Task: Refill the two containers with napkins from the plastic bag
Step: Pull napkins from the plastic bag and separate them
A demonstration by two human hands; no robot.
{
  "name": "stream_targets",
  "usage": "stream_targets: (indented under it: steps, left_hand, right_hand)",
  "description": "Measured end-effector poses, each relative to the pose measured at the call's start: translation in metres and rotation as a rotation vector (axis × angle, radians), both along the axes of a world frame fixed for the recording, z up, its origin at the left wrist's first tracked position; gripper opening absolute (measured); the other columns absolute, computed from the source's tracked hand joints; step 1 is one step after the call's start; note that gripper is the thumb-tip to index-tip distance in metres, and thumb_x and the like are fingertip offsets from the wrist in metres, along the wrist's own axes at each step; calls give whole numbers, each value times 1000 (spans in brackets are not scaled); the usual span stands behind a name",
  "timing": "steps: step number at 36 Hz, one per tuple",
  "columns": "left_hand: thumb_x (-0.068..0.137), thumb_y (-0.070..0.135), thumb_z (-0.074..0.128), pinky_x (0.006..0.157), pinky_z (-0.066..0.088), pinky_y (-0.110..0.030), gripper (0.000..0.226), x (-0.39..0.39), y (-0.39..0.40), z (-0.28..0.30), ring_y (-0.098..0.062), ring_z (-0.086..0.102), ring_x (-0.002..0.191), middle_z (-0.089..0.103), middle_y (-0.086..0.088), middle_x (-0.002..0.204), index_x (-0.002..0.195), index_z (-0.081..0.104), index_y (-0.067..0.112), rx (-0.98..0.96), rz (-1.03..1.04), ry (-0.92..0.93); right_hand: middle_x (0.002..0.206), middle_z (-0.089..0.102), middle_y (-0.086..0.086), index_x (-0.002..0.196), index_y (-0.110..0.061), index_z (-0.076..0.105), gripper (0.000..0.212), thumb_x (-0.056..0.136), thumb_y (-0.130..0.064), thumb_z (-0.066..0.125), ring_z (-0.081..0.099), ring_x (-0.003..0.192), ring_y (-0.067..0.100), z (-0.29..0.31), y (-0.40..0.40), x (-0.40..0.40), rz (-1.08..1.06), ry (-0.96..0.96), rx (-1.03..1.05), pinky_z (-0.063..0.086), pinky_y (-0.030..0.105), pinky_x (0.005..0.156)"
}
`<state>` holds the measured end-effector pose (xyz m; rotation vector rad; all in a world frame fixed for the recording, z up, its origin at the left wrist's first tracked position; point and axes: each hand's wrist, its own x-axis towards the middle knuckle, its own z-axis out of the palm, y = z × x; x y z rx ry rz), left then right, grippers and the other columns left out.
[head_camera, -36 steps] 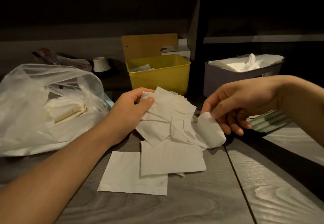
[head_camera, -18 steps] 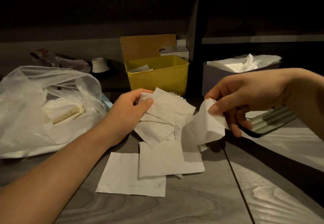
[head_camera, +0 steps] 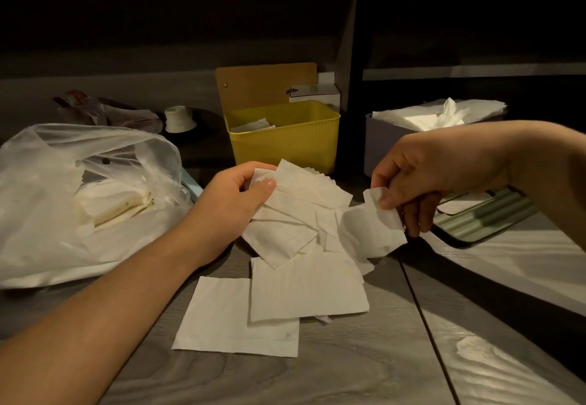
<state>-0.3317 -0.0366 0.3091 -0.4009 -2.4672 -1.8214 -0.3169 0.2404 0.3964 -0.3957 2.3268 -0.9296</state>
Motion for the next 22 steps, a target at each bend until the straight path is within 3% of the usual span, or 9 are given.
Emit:
stream_targets:
  steps: [5,8,10,12,14,16,19,22]
  left_hand:
    - [102,23,57,83,60,-34,19,1,1,1,-15,70,100,73,7,106,114,69,29,20,9,-10]
    - [98,22,63,80,61,-34,19,2,1,2,-15,71,98,74,6,105,114,69,29,28,-1,-14]
    - [96,23,66,82,61,-35,21,0,-1,3,-15,70,100,73,5,108,116,69,28,6,1,-6]
    - [94,25,70,80,60,-32,23,-1,0,3,-15,70,100,74,5,108,116,69,27,-5,-6,-12]
    - [90,24,75,71,58,-23,22,-1,2,1,-9,71,88,75,9,97,111,70,25,60,-4,-11]
    - [91,22,74,66,55,-21,18,0,3,0,-8,71,81,76,9,90,108,72,20,88,57,-26]
    - [96,17,67,67,56,-24,10,2,1,2,-14,73,84,77,4,90,104,73,18,26,31,-4]
    - [96,16,66,69,59,-27,21,2,2,5,-14,71,92,74,2,103,114,70,26,10,32,-7]
  right_hand:
    - [81,74,-16,103,-31,69,14,93,-22,65,73,73,7,12,-15,11,63,498,204,59,20,65]
    - [85,69,-12,117,-41,63,31,89,-27,63,66,79,0,16,-31,21,115,812,201,54,12,78]
    - [82,63,-15,128,-40,57,43,86,-29,57,63,81,1,21,-40,31,216,901,121,51,12,80]
    - [94,62,-26,133,-33,53,47,88,-23,60,65,94,-2,27,-45,39,305,865,-125,51,12,85]
    - [115,64,-20,133,-21,52,44,92,-10,61,66,108,3,28,-48,40,306,806,-425,54,19,89]
    - [112,68,-16,133,-17,52,43,92,-6,60,69,104,8,23,-50,36,181,736,-613,58,23,82]
    - [98,74,-10,136,-20,53,46,94,-6,62,73,83,12,0,-54,24,-93,592,-573,59,28,64]
    - [90,75,3,135,-23,56,45,93,-8,66,74,73,19,-31,-57,12,-313,432,-437,58,29,56]
